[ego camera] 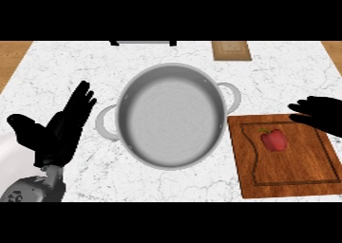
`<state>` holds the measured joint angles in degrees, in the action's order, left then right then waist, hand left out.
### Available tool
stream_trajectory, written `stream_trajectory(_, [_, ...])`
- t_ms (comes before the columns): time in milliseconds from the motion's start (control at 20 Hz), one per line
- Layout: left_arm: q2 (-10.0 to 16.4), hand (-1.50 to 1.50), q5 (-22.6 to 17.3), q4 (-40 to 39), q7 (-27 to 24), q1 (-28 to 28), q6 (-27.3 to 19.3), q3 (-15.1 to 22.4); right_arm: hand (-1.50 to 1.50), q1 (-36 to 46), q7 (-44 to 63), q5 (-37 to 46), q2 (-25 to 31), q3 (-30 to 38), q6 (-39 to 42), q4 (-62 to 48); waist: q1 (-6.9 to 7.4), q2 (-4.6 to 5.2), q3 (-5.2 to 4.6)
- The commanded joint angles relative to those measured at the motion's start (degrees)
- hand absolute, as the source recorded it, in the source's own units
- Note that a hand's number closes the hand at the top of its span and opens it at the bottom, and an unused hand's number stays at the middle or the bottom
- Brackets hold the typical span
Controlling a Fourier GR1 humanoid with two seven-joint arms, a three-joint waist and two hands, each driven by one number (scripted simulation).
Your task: Pick the bell pepper from the cutting board and place it in the pot
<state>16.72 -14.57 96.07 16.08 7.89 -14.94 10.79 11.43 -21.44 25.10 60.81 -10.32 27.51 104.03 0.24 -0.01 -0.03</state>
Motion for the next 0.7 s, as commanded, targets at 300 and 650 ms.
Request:
stream_trajectory(300, [-2.52,0.0,1.47,-4.0,-3.5,0.19,3.13,-1.91,-1.5,0.01,3.38,16.94,-7.67,-4.72,-0.85,-4.4,-0.21,0.08,0.02])
stream_trajectory(650, [-3.42,0.0,3.6,0.53,-1.34,-2.8,3.5,-3.46,-1.5,-3.29,0.93,18.44,-12.62,0.9,1.23,-1.77,-0.23,-0.04,0.02])
